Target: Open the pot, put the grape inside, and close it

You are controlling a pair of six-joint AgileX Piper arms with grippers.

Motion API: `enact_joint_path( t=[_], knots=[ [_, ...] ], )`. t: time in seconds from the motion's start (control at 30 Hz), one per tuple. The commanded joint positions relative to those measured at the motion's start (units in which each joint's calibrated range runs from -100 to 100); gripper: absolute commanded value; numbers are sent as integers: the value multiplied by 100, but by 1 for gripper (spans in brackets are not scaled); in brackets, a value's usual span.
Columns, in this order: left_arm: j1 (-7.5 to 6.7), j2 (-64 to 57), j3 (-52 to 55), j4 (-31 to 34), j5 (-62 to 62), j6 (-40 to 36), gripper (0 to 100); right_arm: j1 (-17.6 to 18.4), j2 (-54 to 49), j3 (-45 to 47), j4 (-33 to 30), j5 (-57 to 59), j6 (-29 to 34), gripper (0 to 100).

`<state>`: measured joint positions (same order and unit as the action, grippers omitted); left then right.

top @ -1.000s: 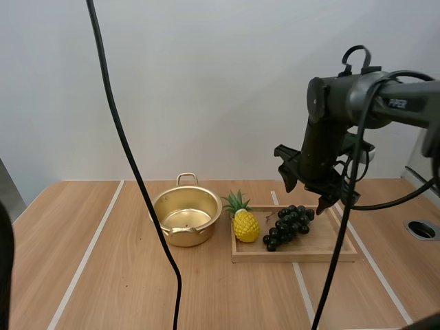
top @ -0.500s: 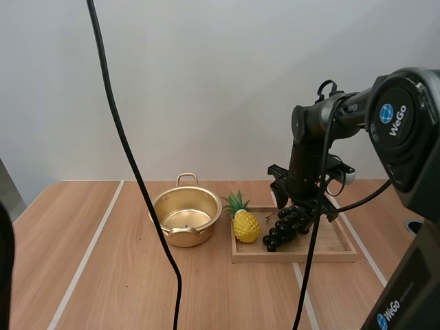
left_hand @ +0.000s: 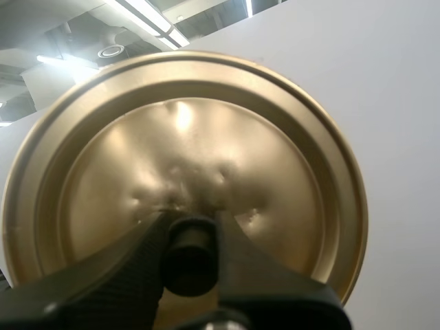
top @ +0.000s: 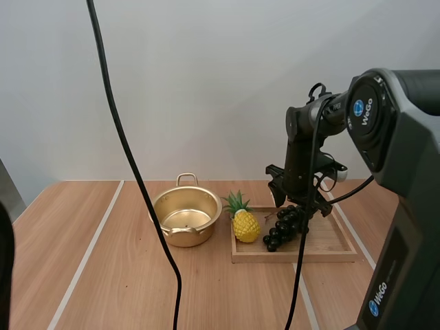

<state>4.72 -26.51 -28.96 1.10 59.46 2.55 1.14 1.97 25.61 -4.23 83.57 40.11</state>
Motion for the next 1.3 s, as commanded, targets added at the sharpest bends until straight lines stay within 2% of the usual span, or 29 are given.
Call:
enact_joint_path(
  t=[0.0, 0.43, 0.7, 0.73, 0.77, 0.8, 0.83, 0.87, 0.97, 1.13, 1.27],
  knots=[
    [18, -15, -40, 38, -215, -57, 0, -18, 141, -46, -80, 49, 52, 100],
    [18, -15, -40, 38, -215, -57, 0, -18, 774, -46, -181, -477, 52, 100],
    [18, -15, -40, 38, -215, -57, 0, -18, 817, -46, -222, -535, 52, 100],
    [18, -15, -40, 38, -215, -57, 0, -18, 817, -46, -326, -431, 52, 95],
    [18, -15, -40, 38, -215, -57, 0, -18, 817, -46, -510, -321, 52, 67],
    [18, -15, -40, 38, -215, -57, 0, -18, 817, -46, -607, -242, 52, 46],
    [18, -15, -40, 38, -215, -57, 0, -18, 817, -46, -740, -162, 52, 18],
    [18, -15, -40, 38, -215, -57, 0, -18, 817, -46, -819, -140, 52, 0],
    [18, -15, -40, 38, -215, -57, 0, -18, 817, -46, -881, -114, -31, 0],
    [18, -15, -40, 38, -215, -57, 0, -18, 762, -46, -848, -63, -559, 0],
    [18, -15, -40, 38, -215, -57, 0, -18, 372, -46, -858, -36, -809, 0]
  ],
)
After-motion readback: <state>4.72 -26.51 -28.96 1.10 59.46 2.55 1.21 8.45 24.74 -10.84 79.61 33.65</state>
